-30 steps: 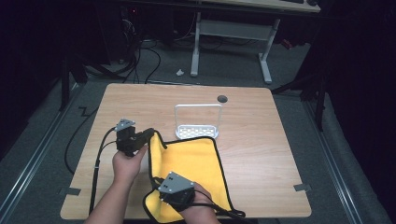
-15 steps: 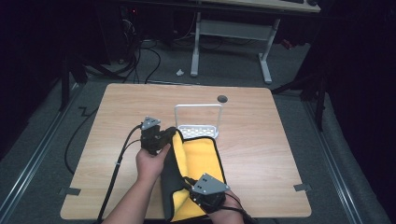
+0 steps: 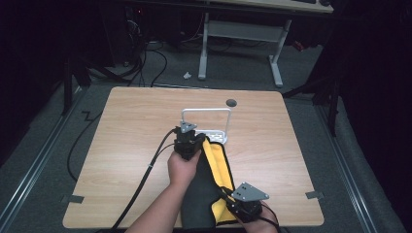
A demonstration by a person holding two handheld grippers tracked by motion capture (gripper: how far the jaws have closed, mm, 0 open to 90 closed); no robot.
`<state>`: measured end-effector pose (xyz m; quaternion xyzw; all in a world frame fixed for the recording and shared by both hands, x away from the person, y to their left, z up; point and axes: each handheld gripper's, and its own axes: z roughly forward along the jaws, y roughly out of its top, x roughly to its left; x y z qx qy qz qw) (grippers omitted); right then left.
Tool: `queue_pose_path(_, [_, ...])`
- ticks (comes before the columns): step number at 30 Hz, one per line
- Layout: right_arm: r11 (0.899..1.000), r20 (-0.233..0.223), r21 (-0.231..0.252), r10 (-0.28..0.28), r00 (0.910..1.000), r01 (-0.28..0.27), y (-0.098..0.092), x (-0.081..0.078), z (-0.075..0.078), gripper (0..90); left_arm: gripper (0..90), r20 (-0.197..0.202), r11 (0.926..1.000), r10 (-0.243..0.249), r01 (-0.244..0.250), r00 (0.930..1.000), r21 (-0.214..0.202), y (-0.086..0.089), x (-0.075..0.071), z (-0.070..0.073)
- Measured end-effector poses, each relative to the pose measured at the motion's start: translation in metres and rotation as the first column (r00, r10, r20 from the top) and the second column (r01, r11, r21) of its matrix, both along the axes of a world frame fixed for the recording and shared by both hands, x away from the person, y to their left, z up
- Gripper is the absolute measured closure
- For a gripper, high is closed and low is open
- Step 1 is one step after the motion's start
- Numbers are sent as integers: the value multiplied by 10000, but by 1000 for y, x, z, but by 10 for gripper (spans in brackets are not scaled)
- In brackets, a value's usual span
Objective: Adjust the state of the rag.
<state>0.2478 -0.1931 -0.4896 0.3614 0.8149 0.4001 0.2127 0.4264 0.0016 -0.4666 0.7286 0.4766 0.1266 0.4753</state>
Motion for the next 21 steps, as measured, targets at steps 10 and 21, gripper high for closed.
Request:
queue_pose_path(10, [9926,-155,-1,-1213,9925,1213,-35,2,-13,612,628,-165,9989,-361,355,9992,-309,-24,2,-13])
queue_pose_path(21, [9896,158,231,-1422,9897,1418,-36,4,-8,597,521,114,9925,-901,907,9959,-821,9,-19,-6])
